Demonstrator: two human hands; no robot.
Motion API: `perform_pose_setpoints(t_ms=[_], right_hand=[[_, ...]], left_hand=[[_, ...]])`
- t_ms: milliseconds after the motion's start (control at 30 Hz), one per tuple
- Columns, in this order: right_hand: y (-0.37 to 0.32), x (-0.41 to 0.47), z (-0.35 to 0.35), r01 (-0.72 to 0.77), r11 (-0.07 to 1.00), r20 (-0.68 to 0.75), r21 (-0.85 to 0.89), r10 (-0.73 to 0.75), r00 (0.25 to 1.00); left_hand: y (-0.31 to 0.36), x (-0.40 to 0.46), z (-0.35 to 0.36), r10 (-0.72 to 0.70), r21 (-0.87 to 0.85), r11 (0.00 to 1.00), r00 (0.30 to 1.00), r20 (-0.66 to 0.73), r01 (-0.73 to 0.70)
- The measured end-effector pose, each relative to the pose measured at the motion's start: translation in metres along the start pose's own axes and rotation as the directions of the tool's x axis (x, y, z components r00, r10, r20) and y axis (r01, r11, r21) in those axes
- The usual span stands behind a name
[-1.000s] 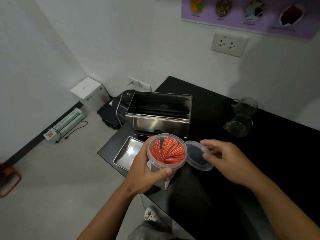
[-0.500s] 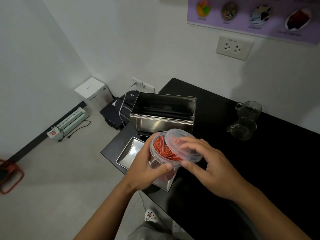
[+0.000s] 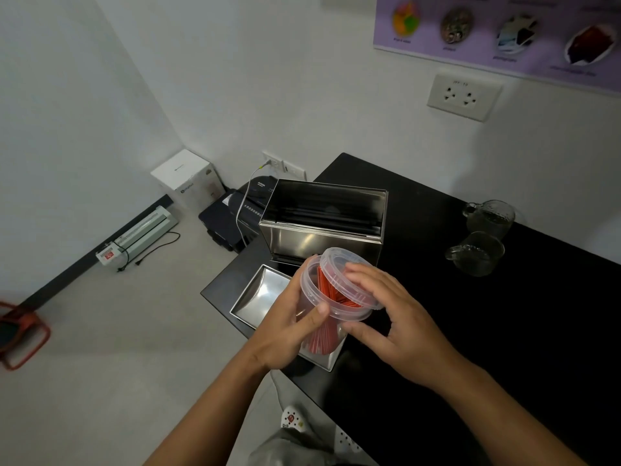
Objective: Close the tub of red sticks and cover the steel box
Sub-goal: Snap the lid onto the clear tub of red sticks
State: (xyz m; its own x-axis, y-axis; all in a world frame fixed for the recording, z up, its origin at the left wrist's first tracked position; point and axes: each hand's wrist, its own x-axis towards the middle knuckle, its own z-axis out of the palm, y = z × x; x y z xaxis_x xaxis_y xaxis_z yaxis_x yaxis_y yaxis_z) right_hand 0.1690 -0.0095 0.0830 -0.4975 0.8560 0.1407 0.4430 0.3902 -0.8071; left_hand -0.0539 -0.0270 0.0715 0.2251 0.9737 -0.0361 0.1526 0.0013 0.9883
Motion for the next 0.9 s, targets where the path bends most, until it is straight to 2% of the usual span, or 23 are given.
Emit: perform_pose_setpoints(t_ms=[467,700,900], right_hand=[[-0.001,0.005,0.006,0.037,0.996,0.042,0.086,-0.041,0.998],[-0.003,0.006,0.008,0.041,0.996,0.064,0.085,-0.047,0.997],[-0.005,0.014,0.007,0.026,0.998,0.065,0.059,-0.030,0.997]], left_hand=[[0.016,-0.002,-0.006,-0.051,-0.011,0.999,0.997,0.054,0.052],[0.033,0.004,-0.006,-0.247,-0.082,0.966,0.969,-0.005,0.246],[0.037,0.016,-0.003,-0.255,-0.039,0.967,0.965,-0.067,0.253]])
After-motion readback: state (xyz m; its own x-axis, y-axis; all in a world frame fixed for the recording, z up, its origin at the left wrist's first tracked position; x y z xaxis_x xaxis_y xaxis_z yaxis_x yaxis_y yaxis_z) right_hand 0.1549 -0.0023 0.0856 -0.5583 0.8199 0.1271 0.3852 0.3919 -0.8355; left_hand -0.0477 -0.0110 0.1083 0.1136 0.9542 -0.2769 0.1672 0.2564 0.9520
